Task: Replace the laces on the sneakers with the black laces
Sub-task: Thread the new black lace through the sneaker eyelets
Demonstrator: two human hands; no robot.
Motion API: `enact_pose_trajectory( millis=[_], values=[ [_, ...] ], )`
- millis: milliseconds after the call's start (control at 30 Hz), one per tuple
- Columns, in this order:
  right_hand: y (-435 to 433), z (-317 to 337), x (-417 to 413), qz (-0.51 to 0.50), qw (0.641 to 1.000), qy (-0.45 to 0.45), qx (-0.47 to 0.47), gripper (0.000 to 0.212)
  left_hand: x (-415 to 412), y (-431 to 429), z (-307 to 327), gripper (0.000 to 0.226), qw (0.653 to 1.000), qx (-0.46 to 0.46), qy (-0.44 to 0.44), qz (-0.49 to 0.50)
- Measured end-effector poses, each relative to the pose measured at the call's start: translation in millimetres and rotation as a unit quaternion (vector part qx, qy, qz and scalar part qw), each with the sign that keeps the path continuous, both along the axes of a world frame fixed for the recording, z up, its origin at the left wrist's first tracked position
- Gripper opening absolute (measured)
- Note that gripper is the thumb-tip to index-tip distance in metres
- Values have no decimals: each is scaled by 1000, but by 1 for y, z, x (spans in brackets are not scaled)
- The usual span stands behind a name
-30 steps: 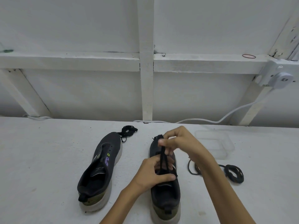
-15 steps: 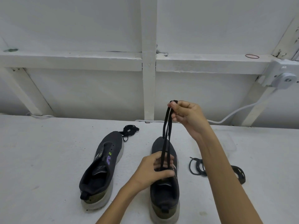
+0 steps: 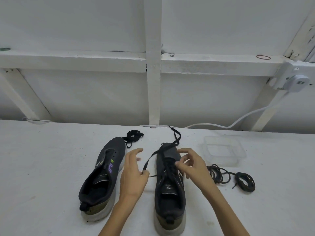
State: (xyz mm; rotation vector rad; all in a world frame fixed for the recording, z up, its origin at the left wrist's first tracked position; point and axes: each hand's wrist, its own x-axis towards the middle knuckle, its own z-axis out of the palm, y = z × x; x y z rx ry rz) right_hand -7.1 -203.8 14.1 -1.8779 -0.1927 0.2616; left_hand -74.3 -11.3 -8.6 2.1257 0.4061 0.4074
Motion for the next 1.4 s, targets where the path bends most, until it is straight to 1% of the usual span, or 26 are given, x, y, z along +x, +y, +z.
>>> enact_pose_trajectory(
  millis=[33, 100, 167, 267, 333, 400, 433, 500, 567, 600, 667, 733, 767, 833, 900, 933, 967, 1100, 1167, 1233, 1300, 1333, 1400],
  values=[
    [0, 1, -2, 16, 1000, -5, -19, 28, -2, 0, -7, 70, 998, 56, 11, -18],
    [5, 2, -7, 52, 996, -7, -69, 31, -3, -2, -16, 79, 990, 123, 25, -72],
    [13, -1, -9, 63, 992, -15, -110, 35, -2, -8, -17, 77, 983, 127, 31, -132],
    [19, -3, -7, 54, 992, -12, -116, 31, -1, -12, -18, 66, 982, 90, 26, -166],
    [18, 0, -4, 52, 991, -17, -122, 32, 0, -9, -21, 60, 984, 68, 34, -163],
    [14, 2, 0, 33, 991, -32, -124, 32, -1, -5, -22, 53, 982, 88, 66, -153],
    [11, 1, 2, 11, 991, -42, -129, 32, -1, -2, -23, 51, 979, 109, 100, -144],
    [1, -1, 5, -52, 981, -75, -171, 30, -2, 4, -22, 51, 968, 139, 173, -115],
    [-12, -4, 7, -106, 965, -111, -211, 30, -1, 8, -21, 53, 965, 147, 201, -86],
    [-19, -7, 8, -123, 957, -123, -231, 31, 0, 10, -20, 53, 964, 147, 207, -76],
    [-30, -14, 11, -125, 936, -144, -297, 33, 2, 11, -18, 49, 966, 151, 202, -59],
    [-36, -21, 12, -102, 920, -146, -350, 35, 6, 9, -14, 37, 973, 157, 164, -46],
    [-36, -24, 11, -88, 917, -152, -358, 34, 9, 7, -10, 28, 977, 156, 135, -47],
    [-28, -24, 8, -56, 930, -166, -323, 23, 15, -2, -4, 16, 983, 143, 85, -74],
    [-14, -19, 4, -19, 962, -138, -234, 9, 22, -12, 3, 12, 984, 127, 64, -104],
    [-7, -16, 2, -5, 973, -120, -198, 7, 25, -15, 5, 11, 985, 119, 63, -112],
    [-1, -14, 0, 2, 977, -109, -182, 7, 28, -18, 7, 11, 985, 116, 60, -115],
    [13, -16, -1, -4, 977, -100, -188, 9, 32, -19, 6, 4, 982, 119, 52, -140],
    [14, -21, 2, -4, 983, -79, -166, 12, 31, -17, 2, 1, 983, 79, 51, -155],
    [12, -24, 4, -9, 994, -31, -102, 14, 31, -15, -6, 5, 987, 4, 57, -152],
    [8, -23, 5, -16, 999, 38, -14, 12, 30, -13, -13, 7, 987, -66, 59, -134],
    [7, -22, 5, -17, 997, 69, 23, 11, 29, -14, -16, 8, 987, -83, 61, -125],
    [4, -23, 6, -24, 990, 113, 79, 10, 28, -19, -19, 10, 988, -88, 70, -103]
  ],
)
